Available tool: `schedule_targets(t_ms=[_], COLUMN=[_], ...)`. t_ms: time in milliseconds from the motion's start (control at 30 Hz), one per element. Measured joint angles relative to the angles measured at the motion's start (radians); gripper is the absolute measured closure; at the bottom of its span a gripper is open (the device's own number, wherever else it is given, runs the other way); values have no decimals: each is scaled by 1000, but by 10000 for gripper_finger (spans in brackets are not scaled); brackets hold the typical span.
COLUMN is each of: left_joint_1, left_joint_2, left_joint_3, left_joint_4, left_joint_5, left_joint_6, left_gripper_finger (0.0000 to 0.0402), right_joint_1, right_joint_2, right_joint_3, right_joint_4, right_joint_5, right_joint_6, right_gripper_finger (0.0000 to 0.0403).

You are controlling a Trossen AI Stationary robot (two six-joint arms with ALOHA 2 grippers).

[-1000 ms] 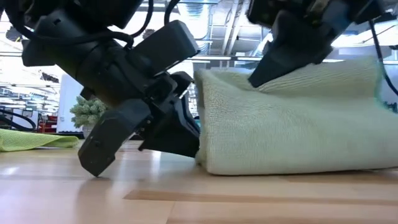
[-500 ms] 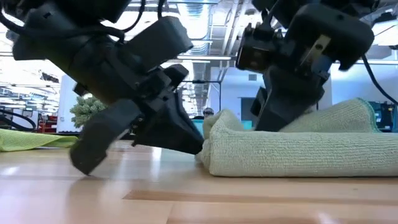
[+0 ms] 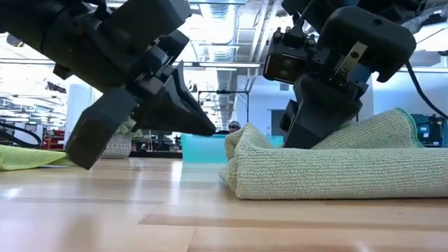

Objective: Fold microfiber towels
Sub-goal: Fold the green towel

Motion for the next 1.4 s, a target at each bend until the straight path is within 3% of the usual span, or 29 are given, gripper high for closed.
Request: schedule_targets(t_ms=[233,433,667,1100,1267,1400], left_joint_1=[0,-13,-28,10,35,80], left_joint_2=[0,-6,-18,-16,-16,-15], left_joint_3=[0,2,31,34,33,32], left_joint_4=[4,15,30,166,191,187], left_joint_5=[30,28,24,223,182,224], left_joint_6=[-11,-16,-15,-112,-180,-246], left_gripper_finger=[401,402,402,402,401,402], right_joint_1=[-17,-3,10,2,29,72], right_joint_2=[-57,-104,-101,-118,-150,-162], right_joint_3=[-2,-1,-1,-2,-1,0], right_joint_4=[-38,-78,-68,-162,-203,-202], right_joint_5=[12,166,192,192,246,273], right_joint_6=[-2,-1,10,9,31,26], right_gripper_finger=[341,340,335,228,238,264])
